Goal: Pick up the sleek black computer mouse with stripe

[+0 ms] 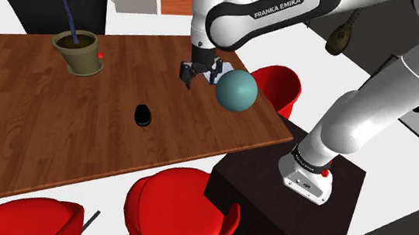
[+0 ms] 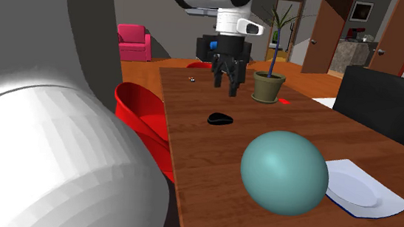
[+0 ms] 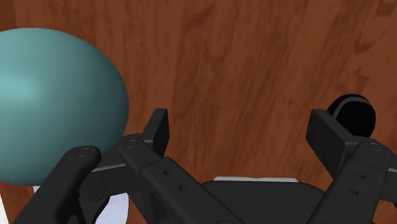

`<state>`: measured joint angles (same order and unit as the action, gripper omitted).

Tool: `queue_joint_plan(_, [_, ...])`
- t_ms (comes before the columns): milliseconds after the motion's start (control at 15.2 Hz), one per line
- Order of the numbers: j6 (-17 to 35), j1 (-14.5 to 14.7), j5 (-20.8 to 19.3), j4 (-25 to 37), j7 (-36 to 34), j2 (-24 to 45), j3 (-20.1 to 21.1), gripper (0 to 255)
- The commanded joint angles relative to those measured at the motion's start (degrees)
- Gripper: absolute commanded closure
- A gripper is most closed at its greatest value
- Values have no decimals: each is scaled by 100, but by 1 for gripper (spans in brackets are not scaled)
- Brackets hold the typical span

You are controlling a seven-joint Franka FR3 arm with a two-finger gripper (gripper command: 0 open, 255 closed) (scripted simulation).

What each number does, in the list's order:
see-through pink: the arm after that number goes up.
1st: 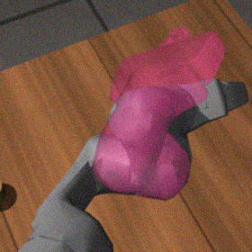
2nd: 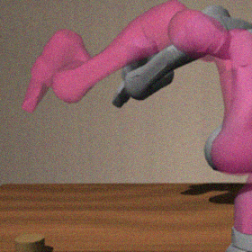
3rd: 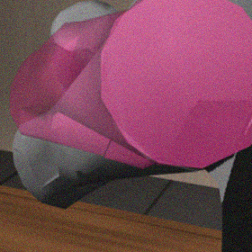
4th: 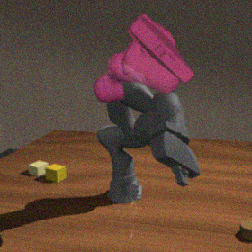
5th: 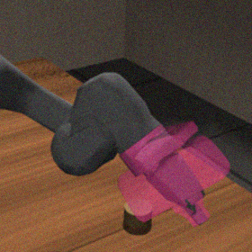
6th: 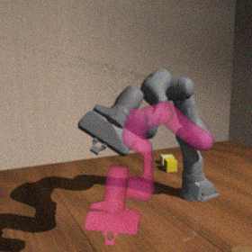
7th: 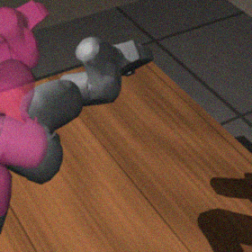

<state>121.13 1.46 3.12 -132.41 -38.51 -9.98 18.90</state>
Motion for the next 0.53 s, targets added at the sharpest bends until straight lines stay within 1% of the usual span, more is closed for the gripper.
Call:
queue_joint_plan(0, [228,15,-133,232,-336,444,126,0])
queue_joint_plan(198, [513,68,-410,619,-827,1121,243,0])
queue_joint_plan(462, [776,235,-843,1251,-1470,2043,272,0])
